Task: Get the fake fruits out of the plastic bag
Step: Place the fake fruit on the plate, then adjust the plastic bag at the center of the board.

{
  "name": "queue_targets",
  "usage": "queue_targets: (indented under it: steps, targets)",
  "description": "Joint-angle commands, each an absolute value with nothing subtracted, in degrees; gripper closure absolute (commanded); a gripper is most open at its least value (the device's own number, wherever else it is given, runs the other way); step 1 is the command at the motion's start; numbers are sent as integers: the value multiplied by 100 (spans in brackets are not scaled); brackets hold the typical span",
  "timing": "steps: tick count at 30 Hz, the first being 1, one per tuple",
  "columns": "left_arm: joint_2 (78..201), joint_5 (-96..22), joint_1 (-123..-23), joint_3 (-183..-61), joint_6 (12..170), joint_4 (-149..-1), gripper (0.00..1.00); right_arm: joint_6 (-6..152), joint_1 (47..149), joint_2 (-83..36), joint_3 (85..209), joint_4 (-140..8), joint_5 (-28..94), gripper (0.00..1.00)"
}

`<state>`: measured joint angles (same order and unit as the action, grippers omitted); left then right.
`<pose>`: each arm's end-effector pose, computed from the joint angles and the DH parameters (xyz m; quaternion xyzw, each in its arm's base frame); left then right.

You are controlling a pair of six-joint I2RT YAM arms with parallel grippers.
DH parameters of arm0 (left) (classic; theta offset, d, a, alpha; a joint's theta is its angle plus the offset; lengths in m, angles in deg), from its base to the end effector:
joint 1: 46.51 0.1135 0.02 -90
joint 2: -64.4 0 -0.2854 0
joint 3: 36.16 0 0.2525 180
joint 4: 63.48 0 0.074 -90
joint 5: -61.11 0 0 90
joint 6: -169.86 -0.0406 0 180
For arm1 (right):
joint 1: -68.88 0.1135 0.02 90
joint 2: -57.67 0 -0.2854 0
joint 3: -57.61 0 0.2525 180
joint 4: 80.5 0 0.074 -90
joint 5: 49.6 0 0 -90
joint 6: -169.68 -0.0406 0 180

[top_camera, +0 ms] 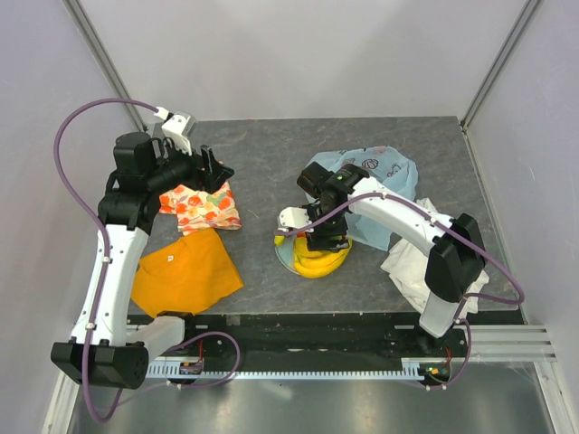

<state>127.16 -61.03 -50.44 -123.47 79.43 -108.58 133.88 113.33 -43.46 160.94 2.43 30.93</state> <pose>0.2185 -0.0367 0.4341 0.1876 0.7832 -0.2441 0.5402 0.2422 0.2469 0.2907 -0.7577 0.6424 0.0751 0.0872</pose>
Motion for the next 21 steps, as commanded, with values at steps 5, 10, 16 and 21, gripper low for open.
queue_targets:
  steps: [5,10,16,21]
  targets:
    - [12874,-6343,-5021,-12576,8135,-10588,19,13268,11327,-4271,16127,-110,3144,2]
    - [13101,-6448,-5021,-12707,8170,-10544,19,13022,11108,-4051,16925,311,2828,2]
    - [13611,-6747,-5073,-13199,8355,-10553,20,12872,10115,-4086,18851,1251,1985,2]
    - [14086,-6853,-5214,-13506,8241,-10561,20,12268,9264,-3823,18291,464,1826,2]
